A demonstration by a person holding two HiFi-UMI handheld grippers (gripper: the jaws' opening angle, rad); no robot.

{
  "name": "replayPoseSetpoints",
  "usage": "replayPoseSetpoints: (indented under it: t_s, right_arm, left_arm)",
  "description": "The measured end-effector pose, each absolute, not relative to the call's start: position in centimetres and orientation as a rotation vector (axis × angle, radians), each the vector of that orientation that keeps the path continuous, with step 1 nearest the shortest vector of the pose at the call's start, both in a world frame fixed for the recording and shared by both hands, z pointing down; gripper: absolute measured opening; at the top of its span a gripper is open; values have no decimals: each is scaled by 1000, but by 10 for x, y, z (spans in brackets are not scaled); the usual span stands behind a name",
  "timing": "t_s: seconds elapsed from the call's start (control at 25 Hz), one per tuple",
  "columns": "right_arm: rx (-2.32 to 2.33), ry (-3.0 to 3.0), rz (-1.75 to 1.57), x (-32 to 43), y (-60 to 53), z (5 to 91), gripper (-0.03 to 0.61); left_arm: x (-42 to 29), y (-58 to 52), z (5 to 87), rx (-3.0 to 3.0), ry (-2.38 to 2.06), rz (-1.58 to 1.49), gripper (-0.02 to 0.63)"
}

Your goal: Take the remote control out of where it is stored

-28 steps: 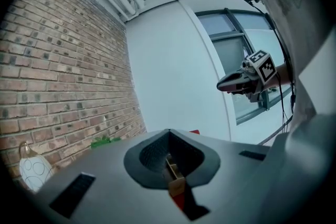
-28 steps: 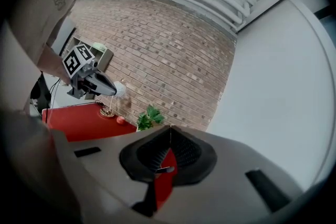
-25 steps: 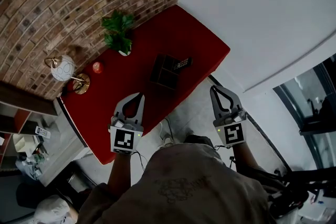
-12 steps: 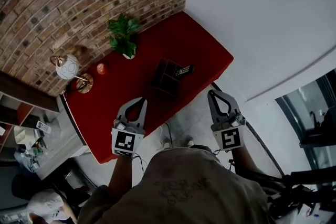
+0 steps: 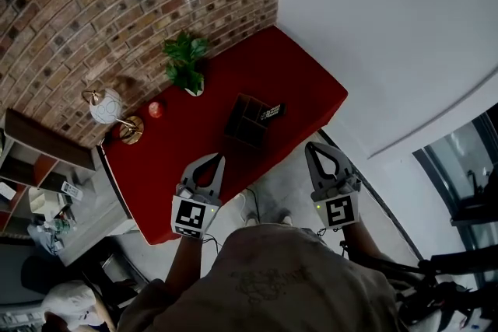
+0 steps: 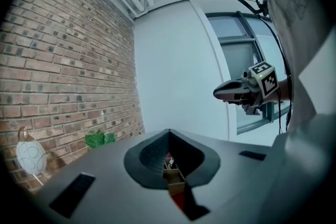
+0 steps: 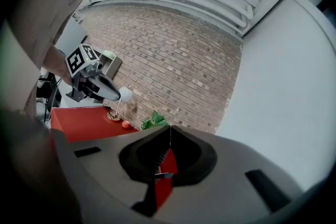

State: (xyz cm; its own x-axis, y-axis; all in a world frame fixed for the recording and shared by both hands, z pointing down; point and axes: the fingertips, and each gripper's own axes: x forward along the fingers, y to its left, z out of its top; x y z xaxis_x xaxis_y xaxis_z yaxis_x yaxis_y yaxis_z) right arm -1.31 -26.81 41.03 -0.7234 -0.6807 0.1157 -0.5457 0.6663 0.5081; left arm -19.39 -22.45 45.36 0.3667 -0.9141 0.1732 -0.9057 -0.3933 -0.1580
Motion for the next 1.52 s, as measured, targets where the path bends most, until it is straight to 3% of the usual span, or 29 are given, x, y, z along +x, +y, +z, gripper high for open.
replayPoseSetpoints:
  t_s: [1.52]
  right_arm:
    - [780,-2563,-634,8,-305,445,17]
  left_arm:
    - [-160,-239,443,-2442,1714,-419,-2]
